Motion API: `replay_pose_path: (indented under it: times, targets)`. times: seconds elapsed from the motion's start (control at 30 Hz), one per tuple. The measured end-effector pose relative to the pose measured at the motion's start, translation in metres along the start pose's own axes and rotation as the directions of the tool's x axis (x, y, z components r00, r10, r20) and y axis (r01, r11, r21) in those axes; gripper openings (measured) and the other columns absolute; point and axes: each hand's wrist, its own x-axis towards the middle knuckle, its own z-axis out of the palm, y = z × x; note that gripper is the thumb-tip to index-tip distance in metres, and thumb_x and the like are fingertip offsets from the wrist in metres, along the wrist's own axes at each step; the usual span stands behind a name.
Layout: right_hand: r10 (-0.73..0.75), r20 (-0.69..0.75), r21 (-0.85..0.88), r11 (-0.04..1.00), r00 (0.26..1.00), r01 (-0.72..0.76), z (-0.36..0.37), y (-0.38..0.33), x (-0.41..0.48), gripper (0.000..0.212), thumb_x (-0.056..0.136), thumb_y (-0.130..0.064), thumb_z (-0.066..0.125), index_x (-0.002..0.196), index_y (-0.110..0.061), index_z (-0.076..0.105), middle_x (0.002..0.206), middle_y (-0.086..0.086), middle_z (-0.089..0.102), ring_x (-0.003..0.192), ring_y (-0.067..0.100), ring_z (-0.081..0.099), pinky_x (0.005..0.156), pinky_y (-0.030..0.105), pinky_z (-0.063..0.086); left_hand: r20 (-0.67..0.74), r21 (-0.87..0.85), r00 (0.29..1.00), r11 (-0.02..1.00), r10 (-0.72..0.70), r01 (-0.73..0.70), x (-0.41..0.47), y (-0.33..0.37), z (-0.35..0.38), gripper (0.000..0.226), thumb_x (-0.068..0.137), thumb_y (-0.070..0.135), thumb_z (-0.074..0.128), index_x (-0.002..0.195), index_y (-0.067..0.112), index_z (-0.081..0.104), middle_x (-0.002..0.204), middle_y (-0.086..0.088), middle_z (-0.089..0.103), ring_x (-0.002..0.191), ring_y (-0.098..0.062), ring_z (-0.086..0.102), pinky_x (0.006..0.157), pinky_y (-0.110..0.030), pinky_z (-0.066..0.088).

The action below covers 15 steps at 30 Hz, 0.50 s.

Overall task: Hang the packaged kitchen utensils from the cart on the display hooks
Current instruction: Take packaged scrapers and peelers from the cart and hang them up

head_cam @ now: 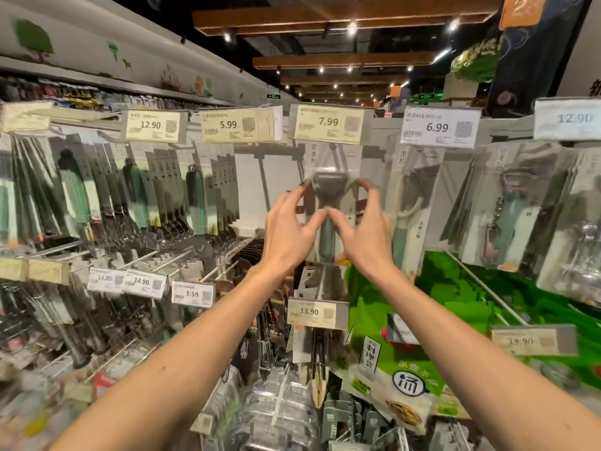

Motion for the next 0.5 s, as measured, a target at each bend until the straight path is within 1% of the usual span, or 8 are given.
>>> replay_pose_path:
  times: [0.07,0.1,0.17,0.23,0.3,0.33,0.4,0.5]
  targets:
    - [0.036,0.026,-0.019,0.999,0.999,-0.035,-0.001,0.0,0.002,0.063,0.092,-0.034,0.066,0.145,-0.027,0.031,0.134,0.007,0.057,0.12,0.027,0.052,0.099,0.038,0.044,0.022,0.014,0.999,0.999,-0.04,0.04,0.005,0.002,-0.002,0.053,0.093,0.032,0.065,0.142,0.019,0.049,0.132,-0.001,0.057,0.124,-0.014,0.051,0.107,-0.046,0.044]
    - [0.049,0.048,-0.032,0.998,0.998,-0.047,-0.002,0.001,-0.001,0.063,0.093,-0.032,0.064,0.146,-0.028,0.031,0.138,0.005,0.054,0.123,0.024,0.049,0.1,0.035,0.04,0.047,0.025,0.998,0.998,-0.051,0.05,0.004,0.0,-0.004,0.054,0.094,0.034,0.064,0.143,0.02,0.048,0.134,-0.001,0.056,0.126,-0.015,0.05,0.108,-0.047,0.044]
    - [0.068,0.101,-0.085,0.995,0.993,-0.06,-0.004,0.003,-0.011,0.056,0.094,-0.029,0.063,0.143,-0.026,0.037,0.142,0.0,0.05,0.126,0.019,0.046,0.105,0.034,0.037,0.095,0.048,0.993,0.996,-0.074,0.07,-0.001,-0.007,-0.011,0.053,0.093,0.04,0.061,0.142,0.023,0.048,0.133,0.0,0.058,0.121,-0.016,0.056,0.104,-0.047,0.047]
    - [0.106,0.162,-0.168,0.983,0.981,-0.078,-0.004,0.006,-0.025,0.043,0.094,-0.03,0.062,0.134,-0.022,0.048,0.134,0.0,0.05,0.114,0.012,0.05,0.103,0.031,0.039,0.1,0.052,0.991,0.995,-0.092,0.087,-0.011,-0.016,-0.021,0.037,0.095,0.041,0.057,0.127,0.025,0.056,0.107,0.001,0.068,0.094,-0.011,0.066,0.088,-0.042,0.056]
    - [0.121,0.176,-0.241,0.968,0.977,-0.077,-0.003,0.007,-0.044,0.034,0.093,-0.031,0.062,0.124,-0.019,0.055,0.122,-0.001,0.047,0.105,0.009,0.047,0.093,0.023,0.032,0.067,0.116,0.993,0.989,-0.099,0.091,-0.025,-0.023,-0.036,0.018,0.098,0.034,0.057,0.109,0.021,0.061,0.08,0.003,0.066,0.067,-0.007,0.06,0.07,-0.031,0.054]
    - [0.103,0.169,-0.263,0.963,0.98,-0.055,-0.002,0.008,-0.053,0.031,0.092,-0.032,0.063,0.119,-0.019,0.057,0.118,-0.002,0.046,0.106,0.012,0.047,0.09,0.023,0.031,0.059,0.156,0.993,0.984,-0.099,0.088,-0.032,-0.026,-0.045,0.013,0.098,0.031,0.058,0.102,0.019,0.062,0.072,0.003,0.062,0.061,-0.007,0.054,0.063,-0.026,0.048]
    - [0.066,0.165,-0.238,0.971,0.984,-0.025,0.001,0.003,-0.073,0.023,0.091,-0.032,0.063,0.11,-0.021,0.059,0.109,-0.005,0.05,0.105,0.013,0.051,0.085,0.026,0.035,0.102,0.232,0.989,0.969,-0.108,0.082,-0.05,-0.03,-0.068,0.011,0.098,0.029,0.059,0.091,0.021,0.06,0.065,0.0,0.057,0.054,-0.011,0.047,0.055,-0.023,0.04]
    - [0.073,0.203,-0.103,0.993,0.976,-0.053,0.013,-0.01,-0.113,0.015,0.088,-0.032,0.067,0.099,-0.024,0.059,0.093,-0.008,0.06,0.087,0.011,0.058,0.08,0.036,0.051,0.253,0.348,0.958,0.937,-0.134,0.039,-0.083,-0.036,-0.115,0.018,0.098,0.034,0.058,0.081,0.028,0.056,0.06,-0.003,0.059,0.049,-0.016,0.052,0.048,-0.022,0.041]
